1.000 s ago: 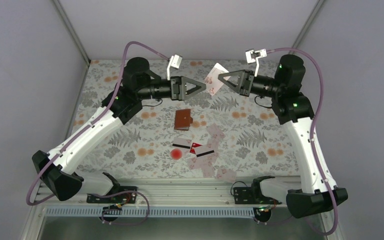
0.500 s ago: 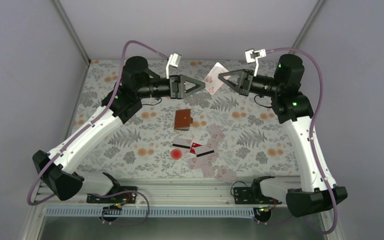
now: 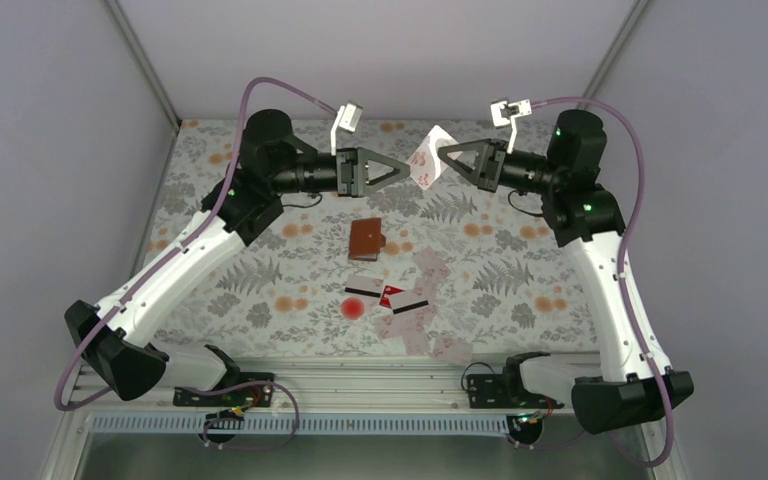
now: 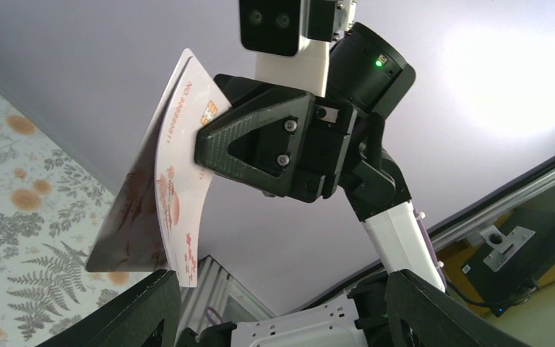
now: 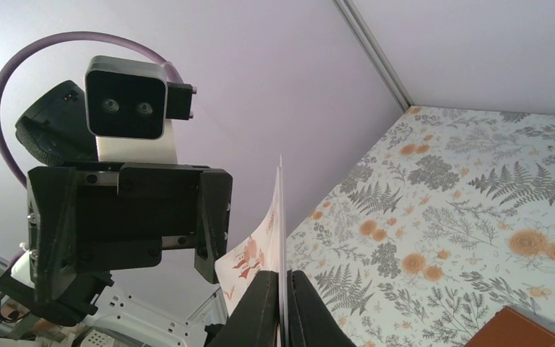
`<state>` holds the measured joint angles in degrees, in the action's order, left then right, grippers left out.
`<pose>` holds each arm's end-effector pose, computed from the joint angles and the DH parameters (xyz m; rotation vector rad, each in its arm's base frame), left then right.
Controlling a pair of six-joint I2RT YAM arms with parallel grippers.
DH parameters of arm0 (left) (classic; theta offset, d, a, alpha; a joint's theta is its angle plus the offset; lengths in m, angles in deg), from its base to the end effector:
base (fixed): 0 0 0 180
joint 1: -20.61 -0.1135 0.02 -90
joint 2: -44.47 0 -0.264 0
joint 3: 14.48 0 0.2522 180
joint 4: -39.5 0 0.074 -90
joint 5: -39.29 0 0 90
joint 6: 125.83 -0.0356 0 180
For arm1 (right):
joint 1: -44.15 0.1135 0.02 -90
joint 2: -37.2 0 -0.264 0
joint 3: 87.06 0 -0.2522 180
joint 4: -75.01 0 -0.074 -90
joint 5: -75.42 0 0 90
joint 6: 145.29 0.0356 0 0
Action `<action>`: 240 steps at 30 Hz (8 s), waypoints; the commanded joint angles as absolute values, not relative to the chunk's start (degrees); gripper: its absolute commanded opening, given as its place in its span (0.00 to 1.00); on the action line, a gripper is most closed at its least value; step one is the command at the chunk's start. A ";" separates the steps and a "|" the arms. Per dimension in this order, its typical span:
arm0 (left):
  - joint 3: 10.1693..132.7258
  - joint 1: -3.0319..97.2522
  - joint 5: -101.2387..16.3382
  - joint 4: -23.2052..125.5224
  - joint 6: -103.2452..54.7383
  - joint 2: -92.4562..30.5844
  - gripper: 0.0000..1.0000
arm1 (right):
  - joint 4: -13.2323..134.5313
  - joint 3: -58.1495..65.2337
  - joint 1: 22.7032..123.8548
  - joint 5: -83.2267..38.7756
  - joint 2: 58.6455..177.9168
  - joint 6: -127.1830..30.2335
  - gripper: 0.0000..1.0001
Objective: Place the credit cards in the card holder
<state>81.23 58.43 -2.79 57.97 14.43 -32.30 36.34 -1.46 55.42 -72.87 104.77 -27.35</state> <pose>0.2176 -0.2024 0.4532 0.5853 1.8104 -1.7716 0.2246 0.0756 0.4523 -0.5218 1.8165 1.3735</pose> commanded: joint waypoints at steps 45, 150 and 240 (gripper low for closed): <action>79.75 59.80 -2.43 48.34 17.21 -35.12 0.47 | 40.33 -5.32 56.54 -78.56 107.32 -21.45 0.04; 105.72 56.04 -19.67 90.16 -5.75 -51.16 1.00 | 27.23 -8.84 54.80 -54.72 109.11 -16.07 0.03; 97.84 65.98 -74.49 109.24 -12.60 -79.82 1.00 | 18.16 7.33 54.80 -45.78 117.82 -23.56 0.04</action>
<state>95.68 66.11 -72.67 107.87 -11.47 -78.31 16.91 6.27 54.74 -45.89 119.17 -24.24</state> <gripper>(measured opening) 0.998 0.036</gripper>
